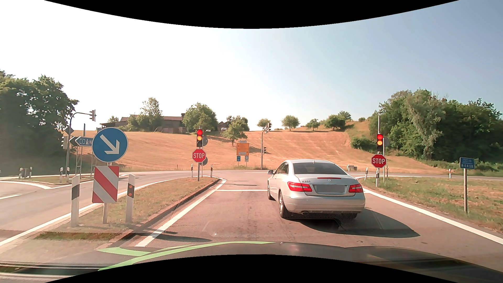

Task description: Follow the waypoints while adhering to traffic rules and regulations

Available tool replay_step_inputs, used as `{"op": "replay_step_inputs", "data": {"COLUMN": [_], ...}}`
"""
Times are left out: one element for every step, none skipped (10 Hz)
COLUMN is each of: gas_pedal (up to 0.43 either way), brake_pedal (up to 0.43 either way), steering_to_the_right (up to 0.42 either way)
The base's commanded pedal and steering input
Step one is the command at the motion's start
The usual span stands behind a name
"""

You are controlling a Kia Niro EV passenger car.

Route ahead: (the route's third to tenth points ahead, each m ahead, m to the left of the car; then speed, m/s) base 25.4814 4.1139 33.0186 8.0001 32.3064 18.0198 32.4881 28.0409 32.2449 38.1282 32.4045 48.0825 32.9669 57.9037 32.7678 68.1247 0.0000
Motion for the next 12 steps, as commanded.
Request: {"op": "replay_step_inputs", "data": {"gas_pedal": [0.0,0.0,0.0,0.0,0.0,0.008,0.047,0.067,0.098,0.15,0.189,0.197], "brake_pedal": [0.006,0.0,0.0,0.0,0.0,0.0,0.0,0.0,0.0,0.0,0.0,0.0], "steering_to_the_right": [0.001,0.0,0.001,0.001,0.001,0.001,0.001,0.001,0.001,0.001,0.001,0.001]}}
